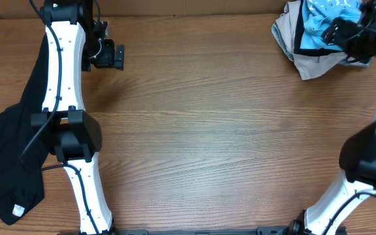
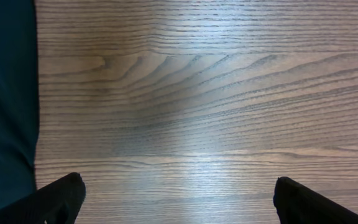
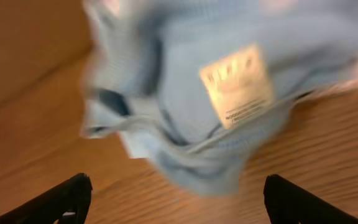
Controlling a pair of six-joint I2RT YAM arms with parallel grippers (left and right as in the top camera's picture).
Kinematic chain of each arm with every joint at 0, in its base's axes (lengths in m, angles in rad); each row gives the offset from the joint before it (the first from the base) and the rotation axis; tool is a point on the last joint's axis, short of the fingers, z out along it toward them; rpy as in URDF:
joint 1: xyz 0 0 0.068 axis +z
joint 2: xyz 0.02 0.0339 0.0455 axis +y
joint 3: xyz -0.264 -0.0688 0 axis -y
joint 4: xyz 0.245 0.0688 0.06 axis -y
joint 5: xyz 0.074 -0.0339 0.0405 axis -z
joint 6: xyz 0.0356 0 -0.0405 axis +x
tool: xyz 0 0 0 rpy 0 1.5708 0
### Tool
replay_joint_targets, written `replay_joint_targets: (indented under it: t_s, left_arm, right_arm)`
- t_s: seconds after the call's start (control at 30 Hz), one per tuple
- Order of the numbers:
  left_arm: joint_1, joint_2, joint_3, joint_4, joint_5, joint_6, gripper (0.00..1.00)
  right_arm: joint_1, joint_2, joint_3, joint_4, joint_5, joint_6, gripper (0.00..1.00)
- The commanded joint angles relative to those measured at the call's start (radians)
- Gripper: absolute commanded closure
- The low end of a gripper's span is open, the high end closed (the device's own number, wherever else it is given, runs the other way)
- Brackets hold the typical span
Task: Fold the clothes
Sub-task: 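Carry the bundle to the clothes box at top right and release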
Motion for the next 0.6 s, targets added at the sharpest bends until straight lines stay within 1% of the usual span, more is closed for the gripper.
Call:
replay_joint_targets:
  t_s: [0.0, 0.1, 0.2, 0.33, 0.4, 0.43, 0.57]
  left_arm:
    - [0.002, 0.007, -0.006, 0.004, 0.008, 0.022, 0.0]
    - [0.002, 0.007, -0.006, 0.007, 0.008, 0.022, 0.0]
    - [0.002, 0.007, -0.006, 0.012, 0.009, 0.021, 0.0]
    - [0.002, 0.007, -0.006, 0.02, 0.026, 0.021, 0.0]
    - [0.002, 0.007, -0.006, 0.025, 0.033, 0.021, 0.0]
    - [0.002, 0.007, -0.006, 0.027, 0.034, 0.021, 0.0]
    - [0.002, 0.007, -0.006, 0.035, 0.034, 0.021, 0.0]
  right_arm:
    - [-0.006, -0.172, 0.073, 0.03, 0.026, -0.043, 0.07]
    - [0.003, -0.182, 0.072, 0.116, 0.027, -0.106, 0.07]
    - [0.013, -0.154, 0.07, 0.206, 0.035, -0.15, 0.07]
    - [0.014, -0.068, 0.07, 0.361, 0.095, -0.156, 0.06]
    - [0.014, -0.012, 0.07, 0.418, 0.126, -0.157, 0.02]
    - [0.014, 0.019, 0.07, 0.435, 0.143, -0.157, 0.0]
    - [0.014, 0.145, 0.07, 0.435, 0.203, -0.156, 0.0]
